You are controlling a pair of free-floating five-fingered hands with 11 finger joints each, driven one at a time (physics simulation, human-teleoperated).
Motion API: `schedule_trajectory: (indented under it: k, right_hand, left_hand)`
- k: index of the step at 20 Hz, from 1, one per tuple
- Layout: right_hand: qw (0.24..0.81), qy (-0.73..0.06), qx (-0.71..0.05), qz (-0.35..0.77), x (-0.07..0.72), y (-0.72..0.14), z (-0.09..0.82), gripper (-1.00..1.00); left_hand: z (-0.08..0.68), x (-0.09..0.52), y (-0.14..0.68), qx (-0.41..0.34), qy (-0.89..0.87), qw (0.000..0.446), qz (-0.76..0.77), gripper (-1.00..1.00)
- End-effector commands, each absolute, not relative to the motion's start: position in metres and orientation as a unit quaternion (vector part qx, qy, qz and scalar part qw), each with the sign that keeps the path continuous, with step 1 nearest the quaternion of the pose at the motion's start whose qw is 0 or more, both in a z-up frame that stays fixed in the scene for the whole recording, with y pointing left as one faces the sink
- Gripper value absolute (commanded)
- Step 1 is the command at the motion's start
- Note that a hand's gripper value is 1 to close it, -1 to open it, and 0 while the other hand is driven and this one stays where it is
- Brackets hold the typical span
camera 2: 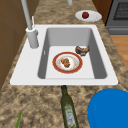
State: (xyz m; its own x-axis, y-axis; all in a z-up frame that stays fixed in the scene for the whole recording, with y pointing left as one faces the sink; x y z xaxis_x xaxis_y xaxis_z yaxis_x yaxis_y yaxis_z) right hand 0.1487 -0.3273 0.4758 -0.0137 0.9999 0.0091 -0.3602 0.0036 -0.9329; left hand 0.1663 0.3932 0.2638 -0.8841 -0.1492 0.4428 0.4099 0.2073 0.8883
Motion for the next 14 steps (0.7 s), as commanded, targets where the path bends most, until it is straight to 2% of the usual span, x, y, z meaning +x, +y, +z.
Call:
schedule_trajectory:
  k: [1,14]
  right_hand:
    - [0.583,-0.395,-0.405,0.583,0.134,-0.354,0.445,1.0]
    - [0.592,-0.371,-0.437,0.566,0.076,-0.401,0.348,1.0]
  left_hand:
    - [0.264,0.166,0.393,-0.088,-0.744,0.224,-0.623,0.0]
    - [0.264,0.166,0.393,-0.088,-0.744,0.224,-0.623,0.0]
